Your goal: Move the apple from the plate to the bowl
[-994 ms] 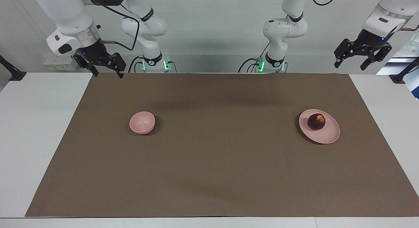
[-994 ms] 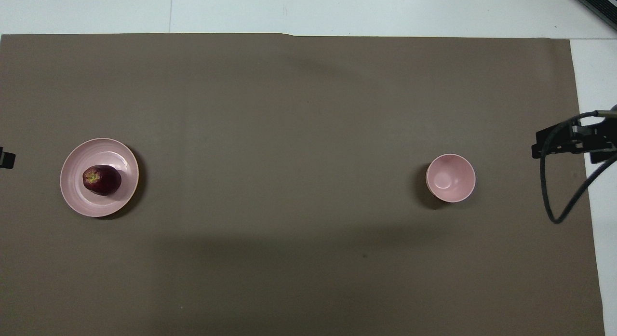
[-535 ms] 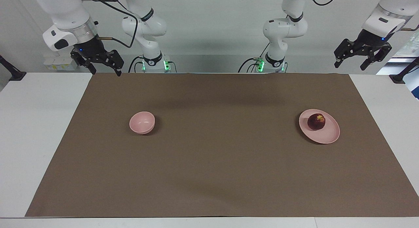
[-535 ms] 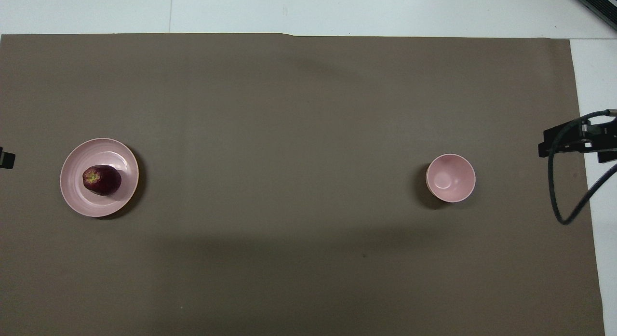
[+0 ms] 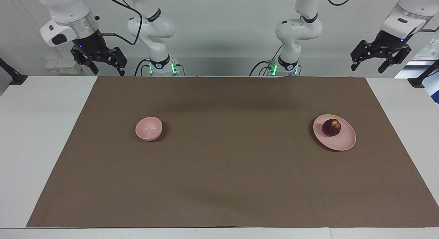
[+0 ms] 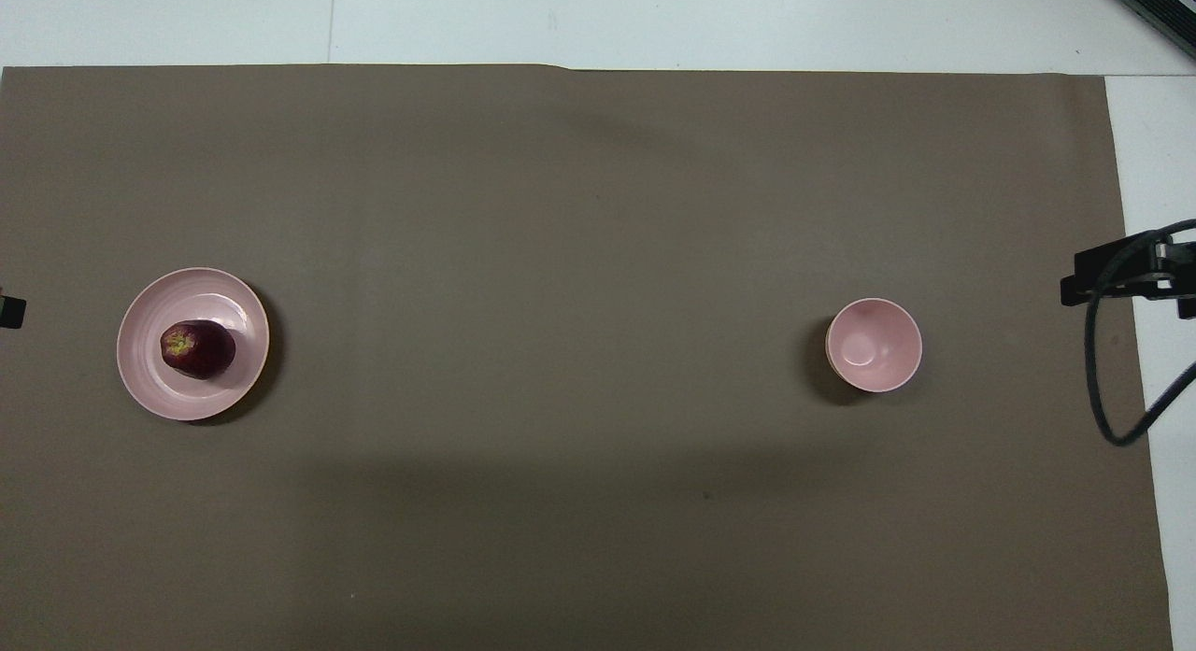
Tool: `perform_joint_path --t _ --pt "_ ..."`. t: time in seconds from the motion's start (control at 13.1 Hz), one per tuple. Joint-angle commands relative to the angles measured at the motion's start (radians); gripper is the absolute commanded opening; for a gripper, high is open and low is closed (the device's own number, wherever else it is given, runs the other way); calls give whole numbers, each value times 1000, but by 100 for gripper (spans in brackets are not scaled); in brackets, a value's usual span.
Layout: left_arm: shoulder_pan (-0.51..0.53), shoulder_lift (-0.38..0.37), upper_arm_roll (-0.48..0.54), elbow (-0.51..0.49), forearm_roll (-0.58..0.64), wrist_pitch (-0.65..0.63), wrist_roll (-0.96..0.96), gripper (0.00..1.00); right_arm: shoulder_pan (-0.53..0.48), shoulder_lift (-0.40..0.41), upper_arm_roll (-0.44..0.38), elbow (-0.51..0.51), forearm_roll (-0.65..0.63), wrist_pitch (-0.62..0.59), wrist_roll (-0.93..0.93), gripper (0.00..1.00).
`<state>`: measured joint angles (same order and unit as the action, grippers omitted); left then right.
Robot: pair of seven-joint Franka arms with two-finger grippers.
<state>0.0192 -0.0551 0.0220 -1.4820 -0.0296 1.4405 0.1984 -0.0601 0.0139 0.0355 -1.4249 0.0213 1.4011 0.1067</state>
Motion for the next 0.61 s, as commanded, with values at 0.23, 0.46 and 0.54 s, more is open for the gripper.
perform_joint_path --t 0.23,0.46,0.54 --pt "-4 -60 1 -200 -4 173 22 100 -9 -25 4 -31 20 30 -13 100" --pt "-7 -58 1 -328 -4 268 36 100 -4 -28 4 -51 22 45 -5 100" --pt "-5 -60 1 -387 -4 322 36 100 0 -25 4 -60 22 59 -1 100"
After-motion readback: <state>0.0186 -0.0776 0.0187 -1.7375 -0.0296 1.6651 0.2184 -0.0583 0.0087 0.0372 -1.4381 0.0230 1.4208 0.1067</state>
